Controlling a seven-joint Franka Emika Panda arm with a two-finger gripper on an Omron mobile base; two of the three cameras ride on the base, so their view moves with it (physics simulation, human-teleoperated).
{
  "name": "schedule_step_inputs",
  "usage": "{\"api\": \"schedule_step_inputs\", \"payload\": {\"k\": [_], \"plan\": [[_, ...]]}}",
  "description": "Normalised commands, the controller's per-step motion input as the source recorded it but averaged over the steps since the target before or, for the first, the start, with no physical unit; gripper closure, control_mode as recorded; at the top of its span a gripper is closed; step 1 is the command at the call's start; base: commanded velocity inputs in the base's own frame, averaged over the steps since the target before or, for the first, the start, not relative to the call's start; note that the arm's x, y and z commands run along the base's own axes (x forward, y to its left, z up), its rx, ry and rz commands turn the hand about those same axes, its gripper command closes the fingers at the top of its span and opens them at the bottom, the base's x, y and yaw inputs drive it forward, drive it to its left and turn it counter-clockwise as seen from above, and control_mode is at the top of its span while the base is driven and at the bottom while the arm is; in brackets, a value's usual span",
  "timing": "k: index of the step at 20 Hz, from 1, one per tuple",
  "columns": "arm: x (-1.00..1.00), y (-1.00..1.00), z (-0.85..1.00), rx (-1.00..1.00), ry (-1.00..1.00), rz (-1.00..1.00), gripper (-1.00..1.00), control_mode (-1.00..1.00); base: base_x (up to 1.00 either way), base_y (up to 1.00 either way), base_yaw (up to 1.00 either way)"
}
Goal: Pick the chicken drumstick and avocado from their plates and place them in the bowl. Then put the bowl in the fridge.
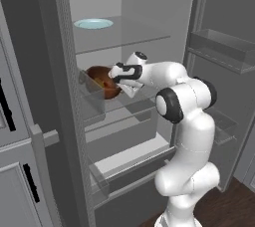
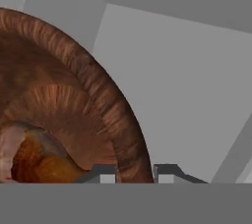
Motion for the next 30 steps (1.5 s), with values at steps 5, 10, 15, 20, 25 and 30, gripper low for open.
{"api": "schedule_step_inputs", "payload": {"k": [5,10,15,20,25,30], "plan": [[-0.07,0.23,0.22,0.00,-0.07,0.00,-1.00,-1.00,0.00,0.00,0.00],[-0.57,0.02,0.55,0.00,-0.15,0.00,-1.00,-1.00,0.00,0.00,0.00],[-1.00,-0.31,0.71,0.00,-0.07,0.00,-1.00,-1.00,0.00,0.00,0.00],[-1.00,-0.72,0.19,-0.02,-0.04,0.00,-1.00,-1.00,0.00,0.00,0.00],[-1.00,-0.66,0.00,-0.05,-0.07,0.00,-1.00,-1.00,0.00,0.00,0.00],[-1.00,-0.28,-0.06,-0.12,-0.14,0.00,-1.00,-1.00,0.00,0.00,0.00]]}}
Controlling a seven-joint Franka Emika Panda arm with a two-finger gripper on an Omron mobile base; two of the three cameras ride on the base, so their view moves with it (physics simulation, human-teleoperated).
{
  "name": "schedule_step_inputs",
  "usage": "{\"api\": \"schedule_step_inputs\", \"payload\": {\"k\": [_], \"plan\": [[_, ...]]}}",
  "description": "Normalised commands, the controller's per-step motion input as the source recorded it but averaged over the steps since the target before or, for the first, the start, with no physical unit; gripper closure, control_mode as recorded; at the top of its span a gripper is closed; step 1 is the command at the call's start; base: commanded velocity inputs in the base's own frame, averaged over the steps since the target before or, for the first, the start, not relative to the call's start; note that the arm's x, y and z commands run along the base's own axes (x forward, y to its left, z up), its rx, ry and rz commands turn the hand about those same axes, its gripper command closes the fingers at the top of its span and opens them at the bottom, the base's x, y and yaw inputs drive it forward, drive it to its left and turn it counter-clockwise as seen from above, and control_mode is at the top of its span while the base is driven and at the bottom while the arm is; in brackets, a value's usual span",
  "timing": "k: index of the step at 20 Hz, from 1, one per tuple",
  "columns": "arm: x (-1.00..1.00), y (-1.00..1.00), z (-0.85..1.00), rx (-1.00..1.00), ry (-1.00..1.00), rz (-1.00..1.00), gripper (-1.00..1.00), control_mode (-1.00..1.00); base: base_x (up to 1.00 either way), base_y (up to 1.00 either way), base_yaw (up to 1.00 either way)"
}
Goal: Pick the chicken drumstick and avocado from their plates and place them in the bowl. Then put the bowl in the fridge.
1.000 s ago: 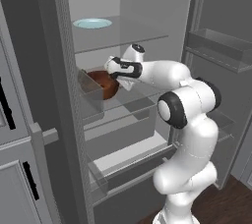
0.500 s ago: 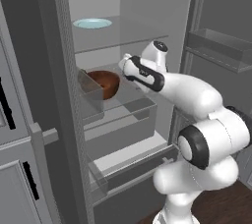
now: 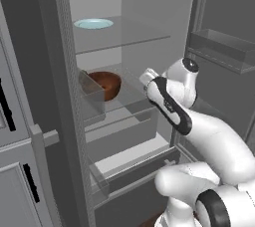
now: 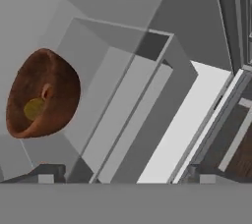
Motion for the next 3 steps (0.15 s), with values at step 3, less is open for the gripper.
{"api": "schedule_step_inputs", "payload": {"k": [3], "plan": [[-1.00,0.00,-0.18,-0.26,-0.14,0.00,-1.00,-1.00,0.00,0.00,0.00]]}}
